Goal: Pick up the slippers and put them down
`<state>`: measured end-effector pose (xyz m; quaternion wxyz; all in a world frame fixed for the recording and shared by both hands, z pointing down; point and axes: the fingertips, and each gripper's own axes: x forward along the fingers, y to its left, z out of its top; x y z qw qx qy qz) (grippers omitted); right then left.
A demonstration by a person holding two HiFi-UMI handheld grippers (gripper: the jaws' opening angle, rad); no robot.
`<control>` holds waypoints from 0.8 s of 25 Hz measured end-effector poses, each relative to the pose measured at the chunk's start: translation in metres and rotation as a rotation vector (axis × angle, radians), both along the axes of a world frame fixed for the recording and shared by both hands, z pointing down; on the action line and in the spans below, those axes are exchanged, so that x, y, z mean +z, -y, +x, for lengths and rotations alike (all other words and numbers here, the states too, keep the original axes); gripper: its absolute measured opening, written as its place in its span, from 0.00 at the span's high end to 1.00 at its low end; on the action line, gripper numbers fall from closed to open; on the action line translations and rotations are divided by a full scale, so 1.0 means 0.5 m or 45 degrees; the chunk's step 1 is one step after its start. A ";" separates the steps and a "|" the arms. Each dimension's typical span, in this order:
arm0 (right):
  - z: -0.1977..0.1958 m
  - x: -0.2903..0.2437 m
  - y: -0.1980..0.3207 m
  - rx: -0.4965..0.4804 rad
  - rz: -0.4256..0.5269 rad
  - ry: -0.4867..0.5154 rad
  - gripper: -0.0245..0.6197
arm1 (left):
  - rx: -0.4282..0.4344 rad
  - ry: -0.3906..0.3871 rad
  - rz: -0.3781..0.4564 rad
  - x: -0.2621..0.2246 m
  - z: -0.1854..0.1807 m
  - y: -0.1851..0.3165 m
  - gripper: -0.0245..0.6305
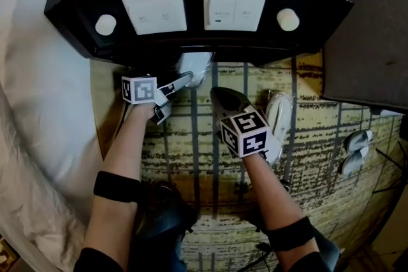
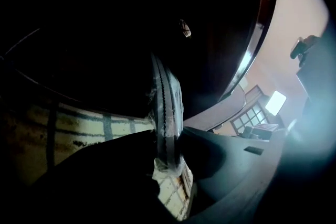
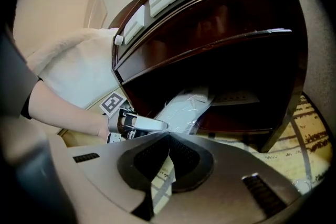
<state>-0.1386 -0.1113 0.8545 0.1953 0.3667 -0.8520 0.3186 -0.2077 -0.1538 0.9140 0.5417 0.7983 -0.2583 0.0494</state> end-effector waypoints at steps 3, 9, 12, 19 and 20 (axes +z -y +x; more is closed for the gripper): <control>0.013 0.011 -0.018 0.012 -0.019 0.005 0.96 | 0.002 -0.032 0.004 -0.005 0.007 -0.025 0.78; 0.036 -0.006 -0.052 0.017 -0.038 0.013 0.96 | 0.027 -0.069 -0.004 -0.027 0.027 -0.100 0.79; 0.055 -0.025 -0.085 0.016 -0.060 0.001 0.96 | 0.026 -0.085 -0.026 -0.049 0.041 -0.154 0.79; 0.144 -0.088 -0.174 0.025 -0.115 -0.058 0.96 | 0.036 -0.109 -0.123 -0.114 0.099 -0.310 0.79; 0.160 -0.095 -0.186 0.029 -0.123 -0.066 0.96 | 0.038 -0.117 -0.138 -0.119 0.111 -0.333 0.79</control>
